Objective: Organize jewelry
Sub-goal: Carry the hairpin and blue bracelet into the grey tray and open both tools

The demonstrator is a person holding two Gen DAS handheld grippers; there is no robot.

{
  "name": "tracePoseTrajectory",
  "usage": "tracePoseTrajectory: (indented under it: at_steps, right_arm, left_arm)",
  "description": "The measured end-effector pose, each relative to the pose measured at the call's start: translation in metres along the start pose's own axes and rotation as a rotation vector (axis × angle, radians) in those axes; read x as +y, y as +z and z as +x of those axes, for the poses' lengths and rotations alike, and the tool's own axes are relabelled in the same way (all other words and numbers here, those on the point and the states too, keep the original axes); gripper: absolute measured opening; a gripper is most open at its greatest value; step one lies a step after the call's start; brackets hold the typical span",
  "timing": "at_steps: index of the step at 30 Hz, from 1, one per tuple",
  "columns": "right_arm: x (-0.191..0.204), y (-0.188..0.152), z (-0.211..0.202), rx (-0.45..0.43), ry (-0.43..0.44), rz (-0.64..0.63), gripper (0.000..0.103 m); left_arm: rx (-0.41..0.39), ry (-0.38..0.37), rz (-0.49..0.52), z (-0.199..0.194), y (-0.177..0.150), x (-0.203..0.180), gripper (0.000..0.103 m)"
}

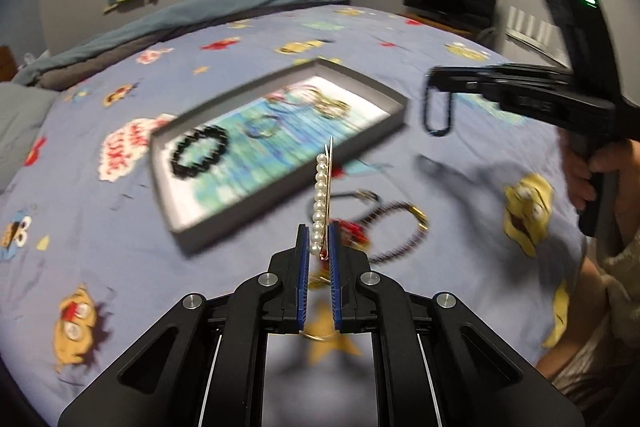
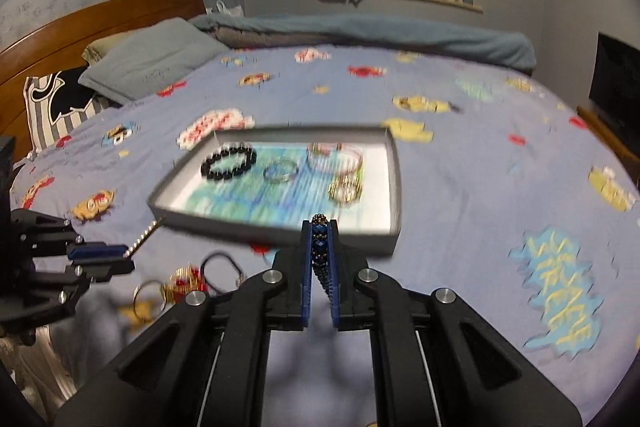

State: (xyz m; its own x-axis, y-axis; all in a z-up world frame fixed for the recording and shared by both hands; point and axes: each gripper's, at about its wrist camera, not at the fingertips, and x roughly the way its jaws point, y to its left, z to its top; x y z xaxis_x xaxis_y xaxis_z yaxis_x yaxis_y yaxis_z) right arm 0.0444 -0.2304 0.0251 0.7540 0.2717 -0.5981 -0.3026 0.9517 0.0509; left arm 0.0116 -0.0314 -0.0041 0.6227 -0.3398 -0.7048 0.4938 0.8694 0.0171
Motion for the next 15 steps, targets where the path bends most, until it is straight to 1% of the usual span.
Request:
tracePoseTrajectory:
  at_steps: [3,6,8,10,15]
  right_arm:
    - [-0.004,0.016,-0.002,-0.029,-0.010,0.003,0.007]
    - [-0.006,0.028,0.003,-0.035,-0.010,0.000,0.007]
    - [-0.006,0.033,0.008,-0.036,-0.007,0.001,0.007]
    - [-0.006,0.036,0.017,-0.033,-0.003,0.005,0.007]
    - [-0.007,0.037,0.045,-0.016,0.017,0.032,0.007]
  left_arm:
    - [0.005,0.036,-0.030,0.003,0.014,0.020,0.010]
    - [0.038,0.031,-0.082,0.017,0.027,0.042,0.010]
    - [0.057,0.041,-0.099,0.026,0.031,0.050,0.010]
    - [0.082,0.065,-0.103,0.038,0.036,0.057,0.010]
    - [0.131,0.129,-0.077,0.070,0.046,0.069,0.010]
